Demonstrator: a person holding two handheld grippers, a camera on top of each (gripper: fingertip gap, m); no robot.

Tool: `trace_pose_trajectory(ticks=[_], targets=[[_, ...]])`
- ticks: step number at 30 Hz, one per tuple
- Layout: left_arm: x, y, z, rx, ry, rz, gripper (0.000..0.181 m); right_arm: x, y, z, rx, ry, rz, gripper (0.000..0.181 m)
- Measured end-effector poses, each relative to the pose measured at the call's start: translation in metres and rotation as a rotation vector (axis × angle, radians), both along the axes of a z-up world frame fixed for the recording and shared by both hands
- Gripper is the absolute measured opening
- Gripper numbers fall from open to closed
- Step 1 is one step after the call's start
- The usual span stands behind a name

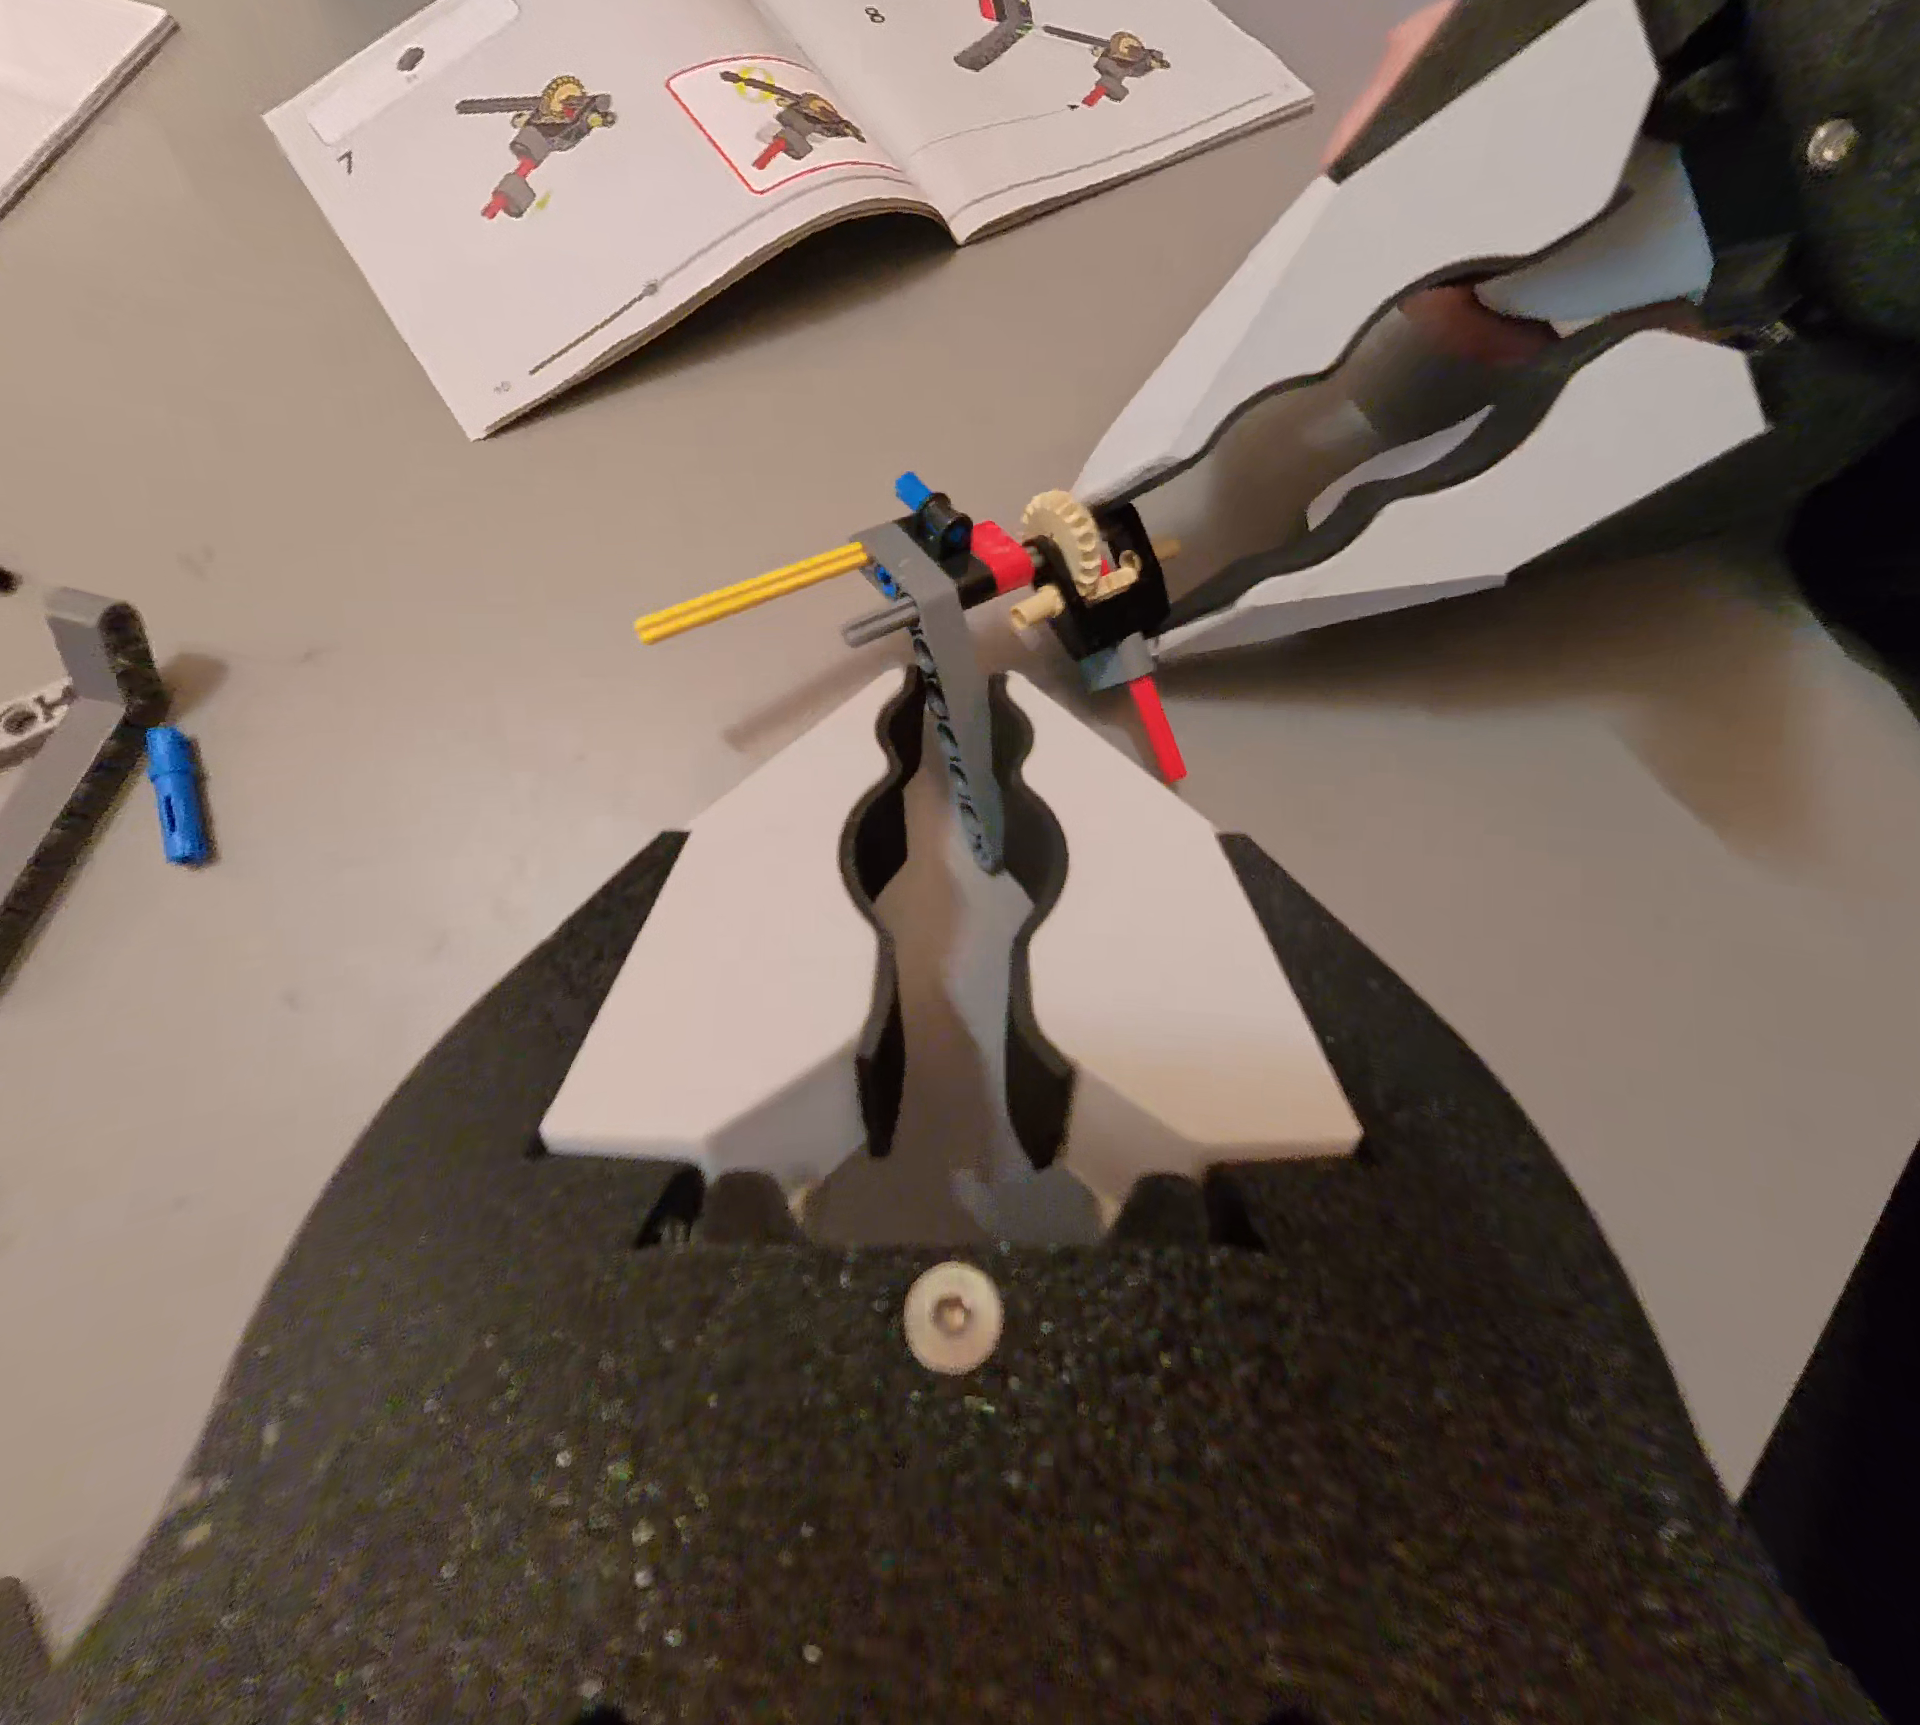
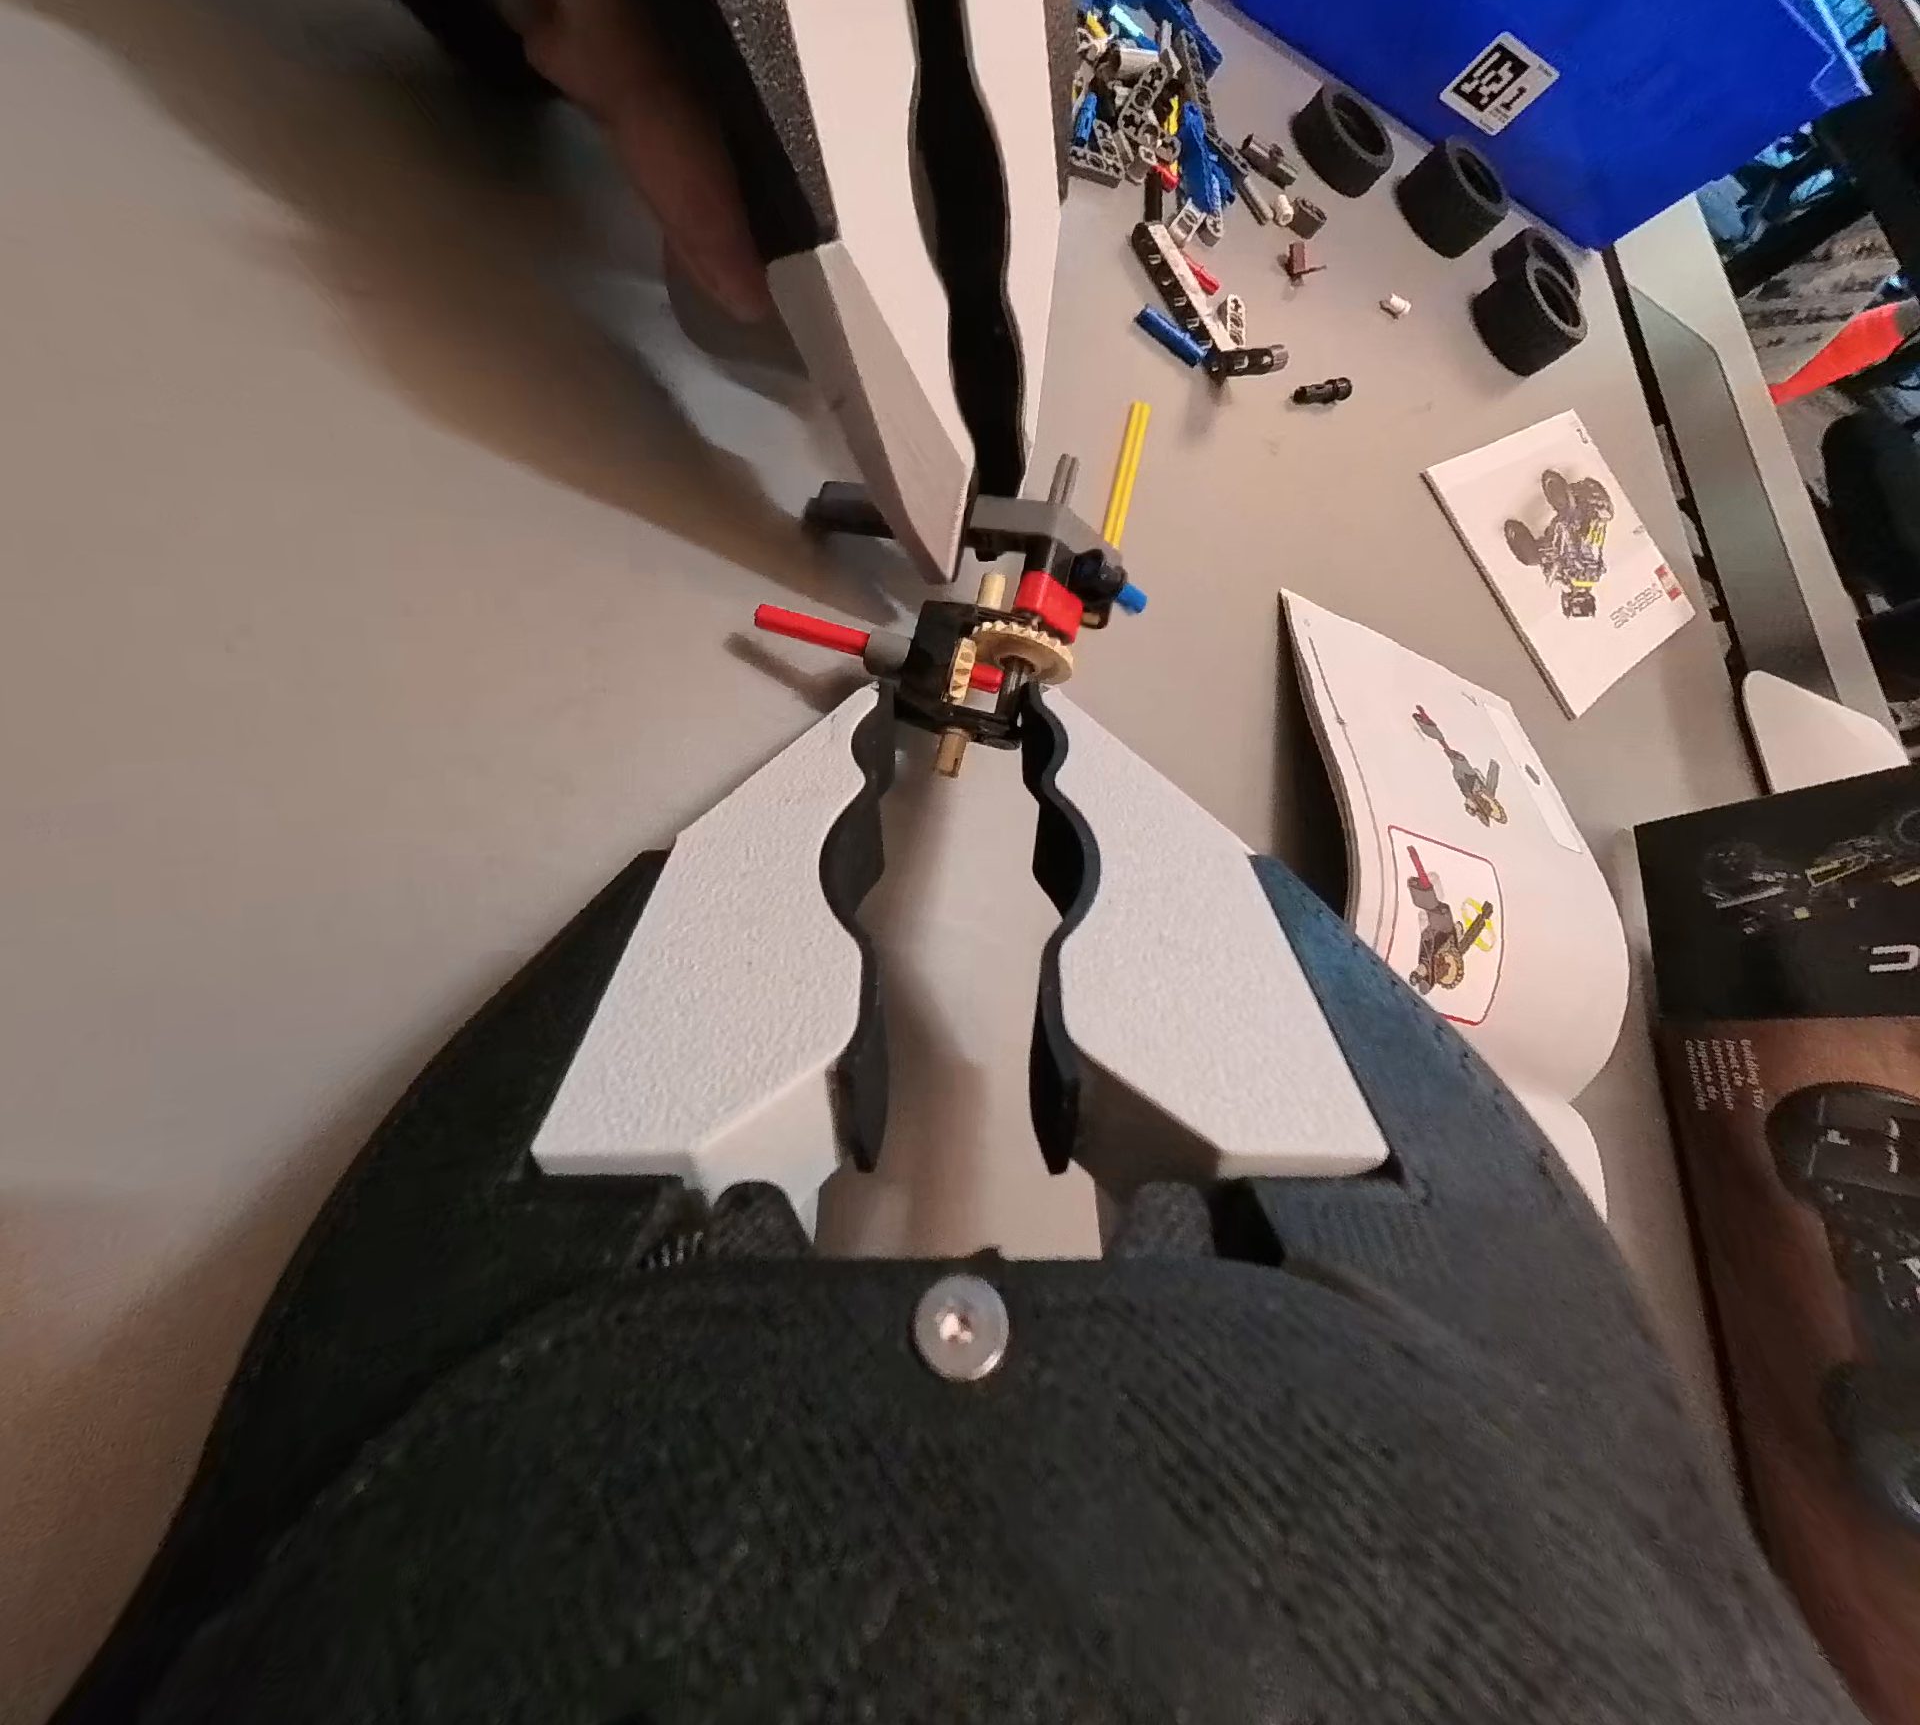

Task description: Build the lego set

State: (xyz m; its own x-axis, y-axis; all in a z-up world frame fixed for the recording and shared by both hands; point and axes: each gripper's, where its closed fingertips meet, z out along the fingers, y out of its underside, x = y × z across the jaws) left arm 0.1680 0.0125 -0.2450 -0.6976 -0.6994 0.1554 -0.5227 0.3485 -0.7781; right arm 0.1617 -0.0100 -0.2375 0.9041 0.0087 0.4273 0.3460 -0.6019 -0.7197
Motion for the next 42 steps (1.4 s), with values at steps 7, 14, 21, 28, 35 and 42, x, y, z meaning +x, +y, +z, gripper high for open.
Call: trace_pose_trajectory(ticks=[7,14,21,28,35,42], targets=[[0.001,0.009,0.003,-0.073,0.049,0.036,0.009,-0.001,0.001,0.001,0.019,0.015,0.007,0.022],[0.001,0.008,0.000,-0.041,0.047,0.025,0.009,-0.001,0.000,0.000,0.018,0.018,0.013,0.022],[-0.001,0.000,-0.001,-0.036,0.075,0.006,0.010,0.002,0.002,0.001,-0.020,-0.114,0.018,0.023],[0.001,0.002,-0.001,-0.113,0.148,0.033,0.009,0.004,0.005,0.003,-0.060,-0.252,0.014,0.023],[0.005,0.008,-0.001,-0.163,0.153,0.068,0.008,0.005,0.002,0.004,-0.067,-0.253,0.012,0.023],[0.009,0.019,0.000,-0.169,0.154,0.102,0.008,0.006,-0.002,0.004,-0.062,-0.241,0.016,0.023]])
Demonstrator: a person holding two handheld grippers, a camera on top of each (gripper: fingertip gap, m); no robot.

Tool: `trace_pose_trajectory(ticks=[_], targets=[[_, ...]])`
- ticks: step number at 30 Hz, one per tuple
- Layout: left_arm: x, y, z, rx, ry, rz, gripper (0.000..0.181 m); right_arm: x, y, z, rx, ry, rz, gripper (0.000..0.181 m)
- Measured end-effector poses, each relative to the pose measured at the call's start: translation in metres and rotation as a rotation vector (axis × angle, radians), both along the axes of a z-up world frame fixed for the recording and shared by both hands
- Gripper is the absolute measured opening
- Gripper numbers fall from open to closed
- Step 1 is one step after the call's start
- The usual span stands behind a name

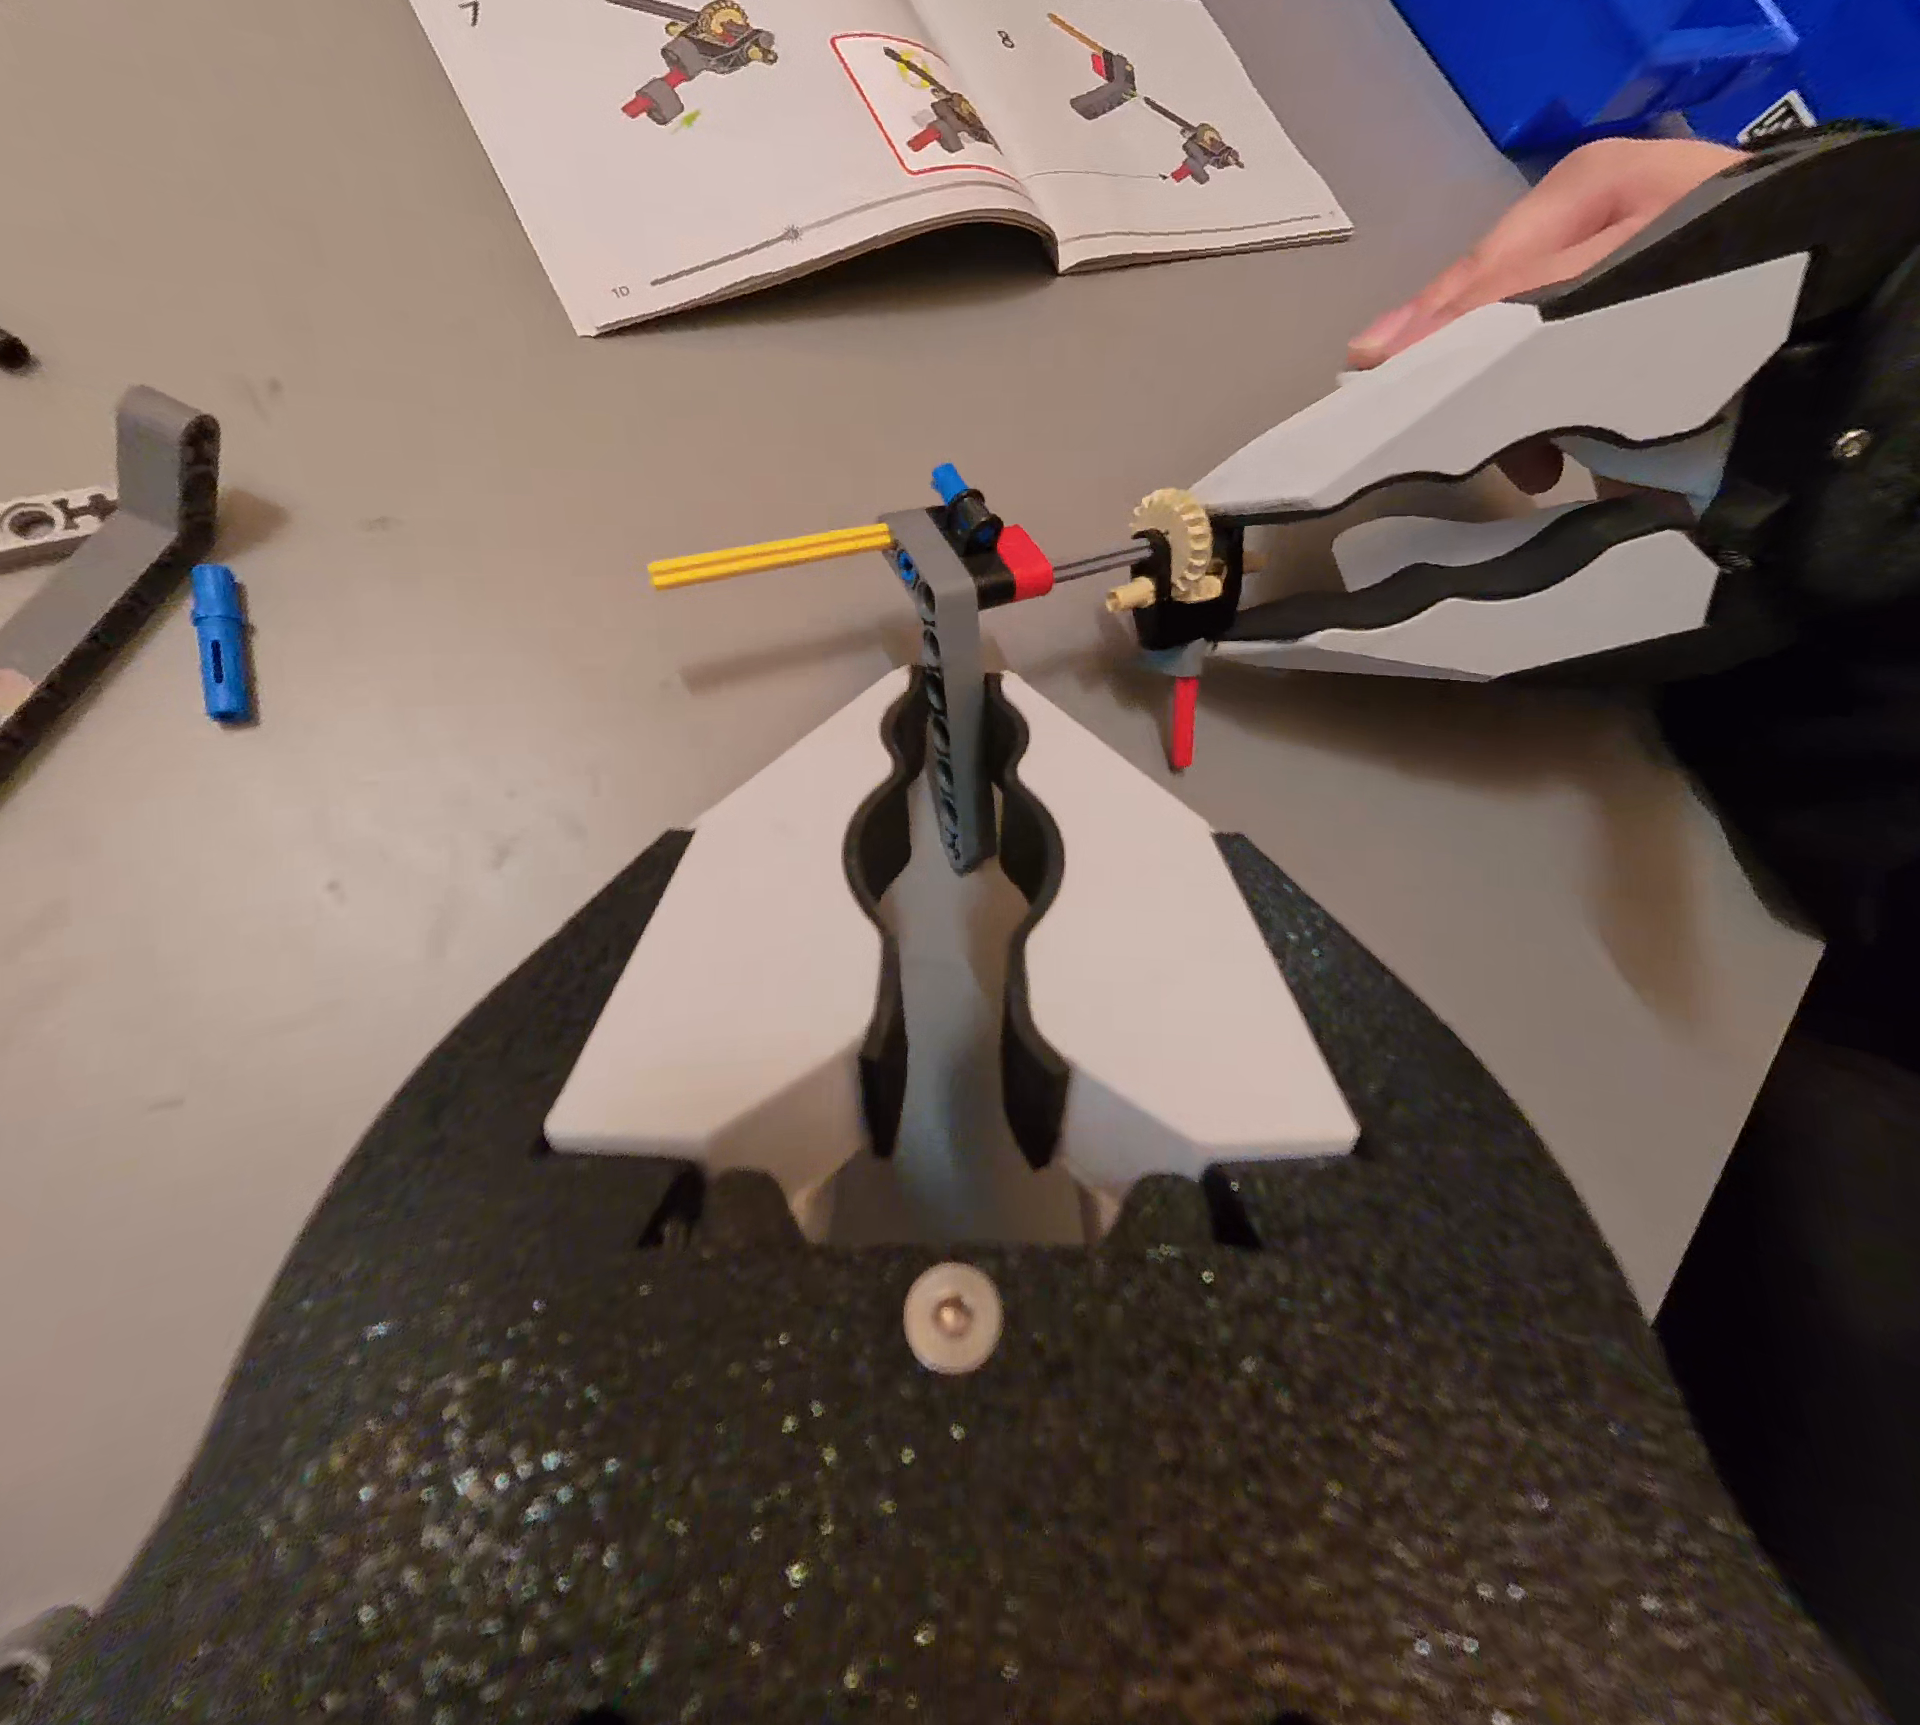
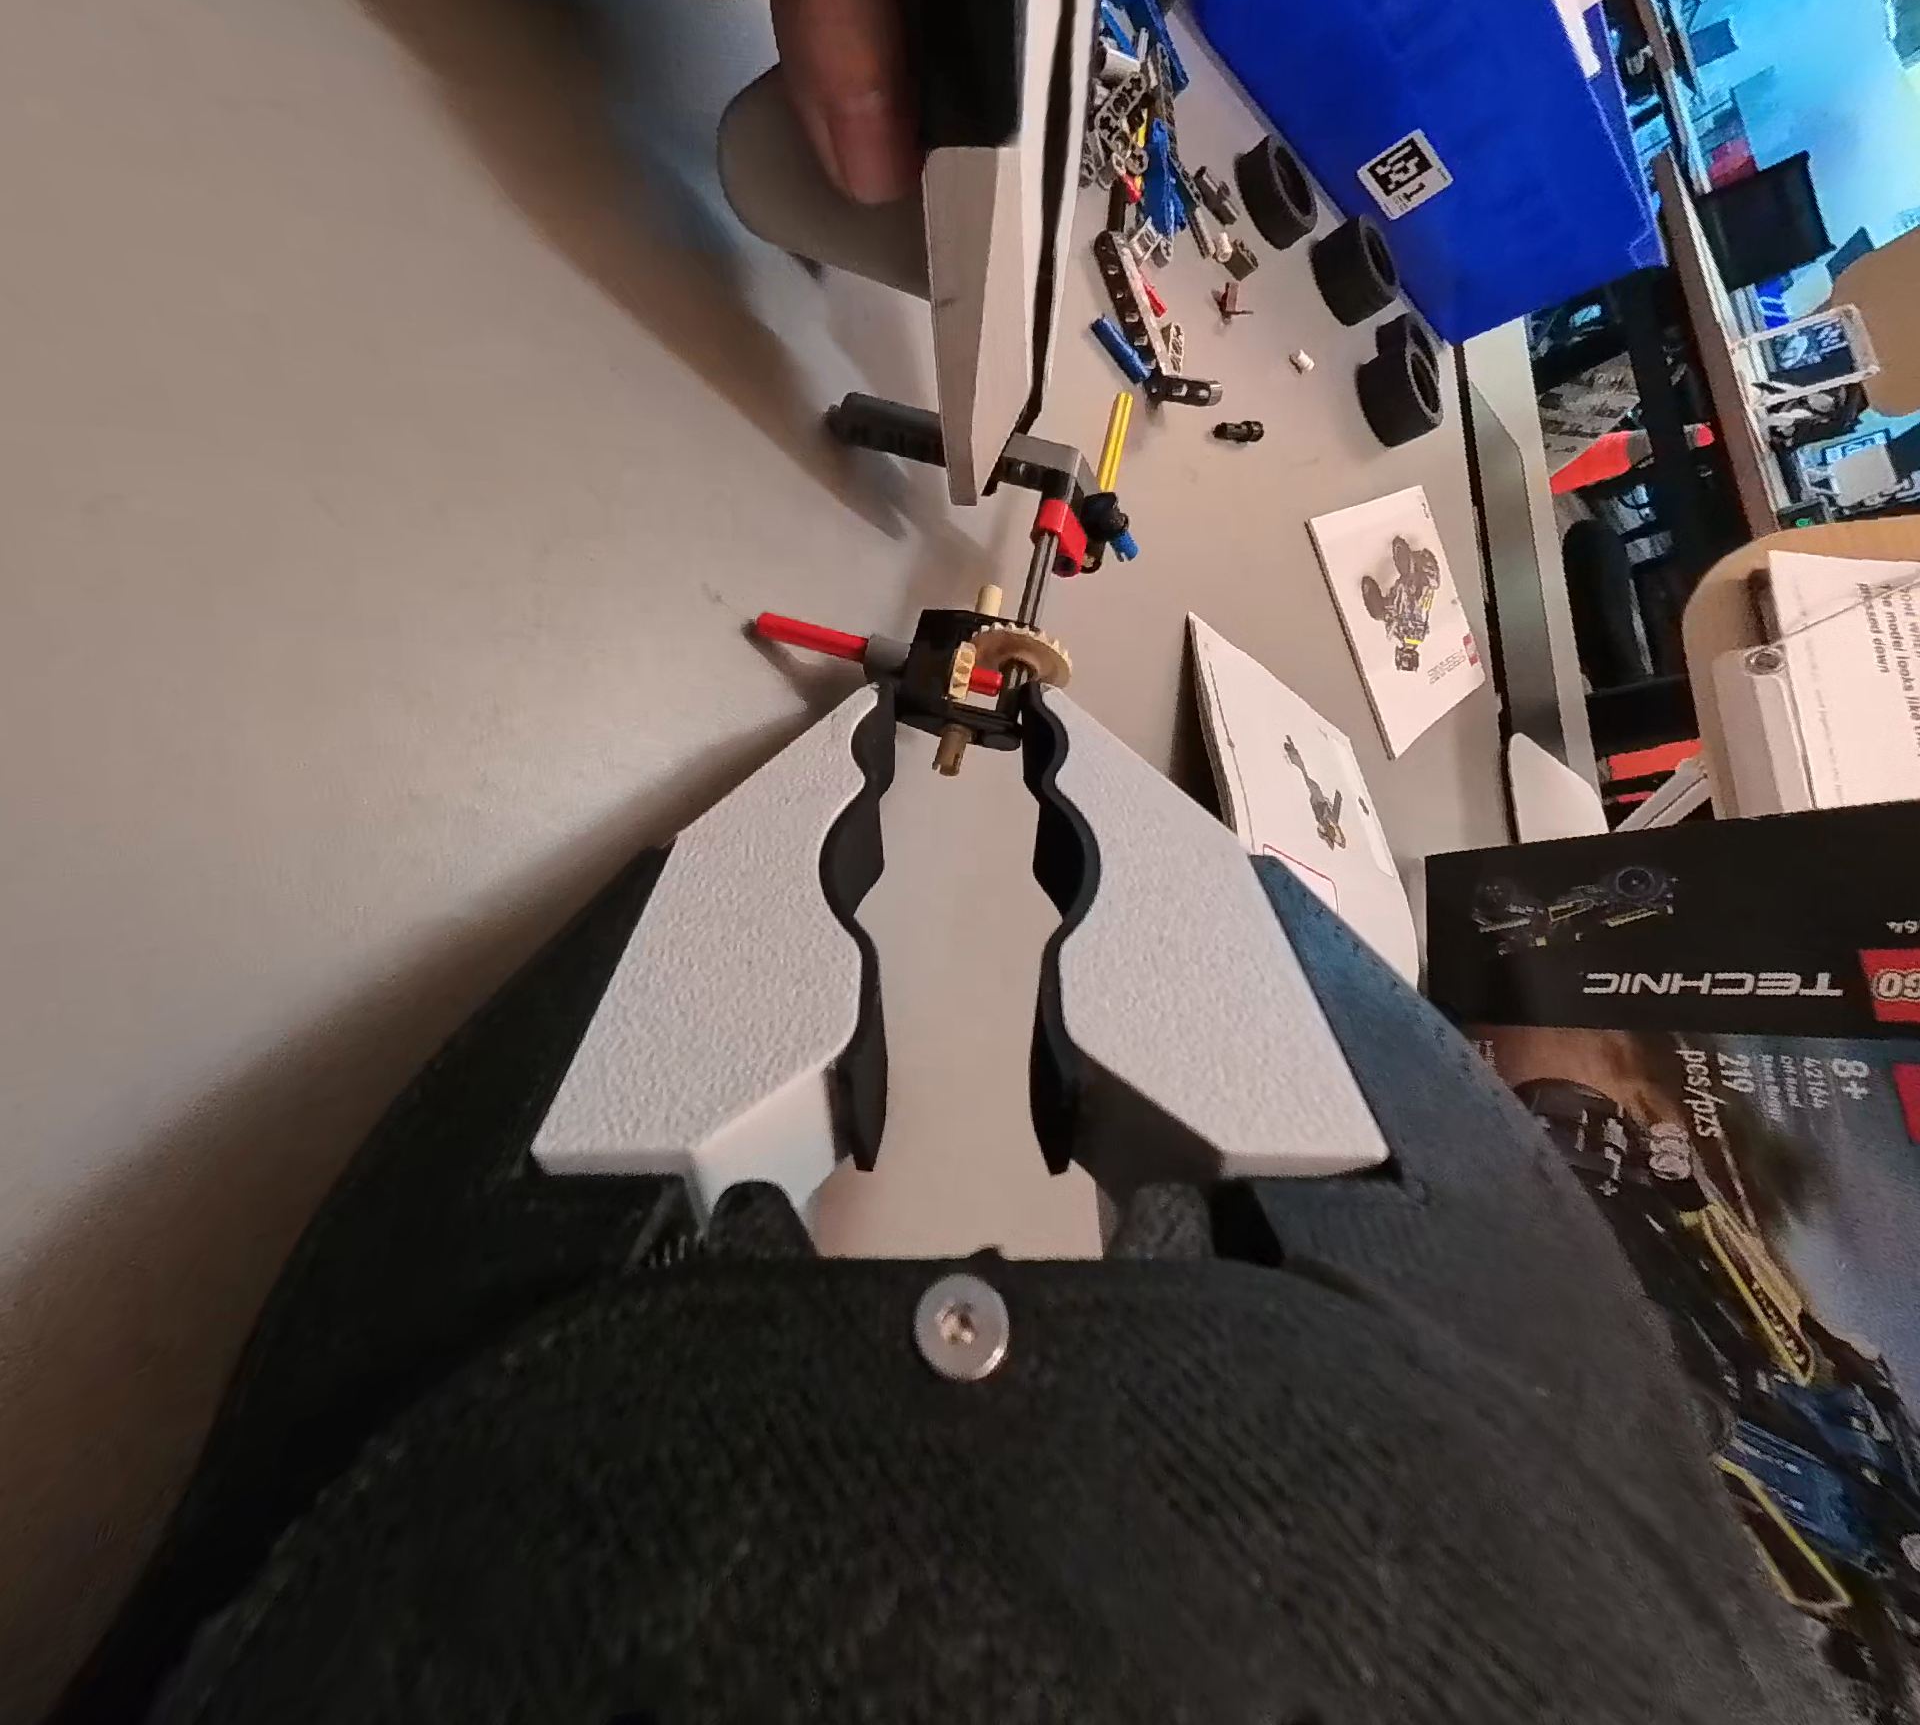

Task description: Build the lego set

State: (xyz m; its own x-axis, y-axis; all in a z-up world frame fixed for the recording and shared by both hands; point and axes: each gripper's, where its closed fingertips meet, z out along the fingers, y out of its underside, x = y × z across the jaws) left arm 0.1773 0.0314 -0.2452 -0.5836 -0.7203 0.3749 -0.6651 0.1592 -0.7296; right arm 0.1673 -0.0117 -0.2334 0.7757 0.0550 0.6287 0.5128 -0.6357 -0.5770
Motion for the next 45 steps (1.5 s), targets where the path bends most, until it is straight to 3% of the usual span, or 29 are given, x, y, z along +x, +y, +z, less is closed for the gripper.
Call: trace_pose_trajectory(ticks=[24,45], targets=[[-0.011,-0.016,0.003,-0.149,0.116,-0.099,0.008,-0.008,0.012,0.008,0.027,-0.081,0.044,0.023],[-0.011,-0.016,0.001,-0.104,0.079,-0.095,0.008,-0.009,0.011,0.007,0.036,-0.062,0.047,0.023]])
